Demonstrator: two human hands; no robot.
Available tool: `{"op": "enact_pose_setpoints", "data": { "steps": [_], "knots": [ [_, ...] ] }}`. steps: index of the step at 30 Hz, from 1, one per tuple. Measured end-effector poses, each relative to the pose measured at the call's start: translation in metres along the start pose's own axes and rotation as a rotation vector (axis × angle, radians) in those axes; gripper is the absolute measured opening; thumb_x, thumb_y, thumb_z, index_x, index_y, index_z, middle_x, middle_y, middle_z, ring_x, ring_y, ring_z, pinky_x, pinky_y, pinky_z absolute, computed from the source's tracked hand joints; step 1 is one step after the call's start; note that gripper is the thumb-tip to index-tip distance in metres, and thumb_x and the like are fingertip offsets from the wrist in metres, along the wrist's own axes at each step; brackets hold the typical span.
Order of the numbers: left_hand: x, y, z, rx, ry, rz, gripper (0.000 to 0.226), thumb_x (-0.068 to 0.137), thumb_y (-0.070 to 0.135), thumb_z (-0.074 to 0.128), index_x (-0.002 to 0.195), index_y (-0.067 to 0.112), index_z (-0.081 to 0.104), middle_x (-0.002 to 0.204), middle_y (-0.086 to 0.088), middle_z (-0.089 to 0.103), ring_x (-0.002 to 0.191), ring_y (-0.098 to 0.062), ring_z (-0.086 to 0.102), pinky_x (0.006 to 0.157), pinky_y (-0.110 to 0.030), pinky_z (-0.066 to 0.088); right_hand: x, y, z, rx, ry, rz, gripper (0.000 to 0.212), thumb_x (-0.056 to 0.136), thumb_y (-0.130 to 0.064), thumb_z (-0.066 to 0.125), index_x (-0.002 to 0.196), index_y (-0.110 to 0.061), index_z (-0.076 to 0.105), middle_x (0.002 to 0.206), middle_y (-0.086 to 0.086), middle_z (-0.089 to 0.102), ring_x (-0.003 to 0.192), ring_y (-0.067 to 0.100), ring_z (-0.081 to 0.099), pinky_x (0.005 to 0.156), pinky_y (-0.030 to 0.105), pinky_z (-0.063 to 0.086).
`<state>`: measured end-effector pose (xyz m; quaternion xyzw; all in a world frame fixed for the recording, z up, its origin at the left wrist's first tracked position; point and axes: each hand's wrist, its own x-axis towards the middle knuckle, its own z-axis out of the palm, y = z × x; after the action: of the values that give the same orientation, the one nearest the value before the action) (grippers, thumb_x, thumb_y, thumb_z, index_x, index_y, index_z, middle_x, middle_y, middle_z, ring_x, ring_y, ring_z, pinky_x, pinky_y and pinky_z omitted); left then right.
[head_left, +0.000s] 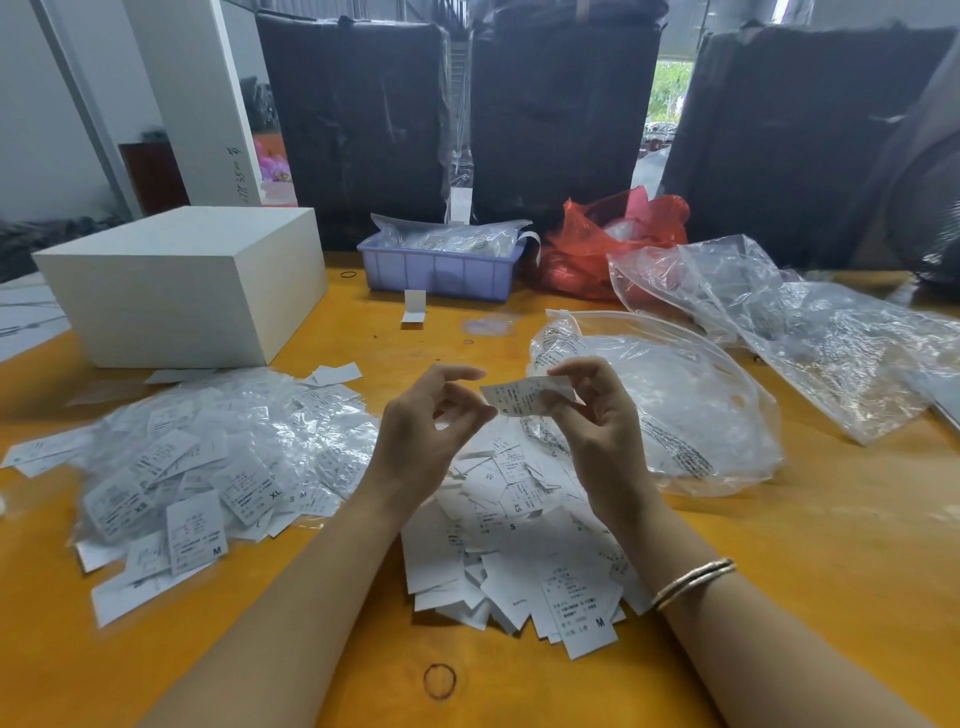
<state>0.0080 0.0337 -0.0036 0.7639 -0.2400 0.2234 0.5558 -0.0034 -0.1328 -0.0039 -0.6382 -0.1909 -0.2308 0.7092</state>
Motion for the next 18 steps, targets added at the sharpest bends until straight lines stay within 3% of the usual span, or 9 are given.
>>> {"op": "enact_pose_setpoints", "data": {
  "steps": [7,18],
  "knots": [
    [0.0020,0.0029,-0.0017,-0.192,0.020,-0.102,0.031,0.079,0.008,0.071,0.101,0.026,0.058,0.074,0.011,0.067,0.079,-0.001,0.065,0.073,-0.013,0.050,0.0008,0.0031,-0.0039,0.021,0.055,0.023,0.035,0.085,0.007,0.051,0.084,-0.028,0.055,0.080,-0.007,0.060,0.077,0.004,0.060,0.068,0.020,0.051],
    [0.0012,0.0073,-0.0018,-0.167,0.006,-0.062,0.034,0.078,0.007,0.071,0.102,0.027,0.058,0.074,0.009,0.063,0.074,-0.001,0.061,0.074,-0.012,0.048,0.0034,0.0011,-0.0009,0.121,0.128,0.002,0.021,0.083,-0.005,0.054,0.084,-0.026,0.052,0.077,-0.012,0.063,0.082,0.005,0.063,0.071,0.019,0.050]
  ]
}}
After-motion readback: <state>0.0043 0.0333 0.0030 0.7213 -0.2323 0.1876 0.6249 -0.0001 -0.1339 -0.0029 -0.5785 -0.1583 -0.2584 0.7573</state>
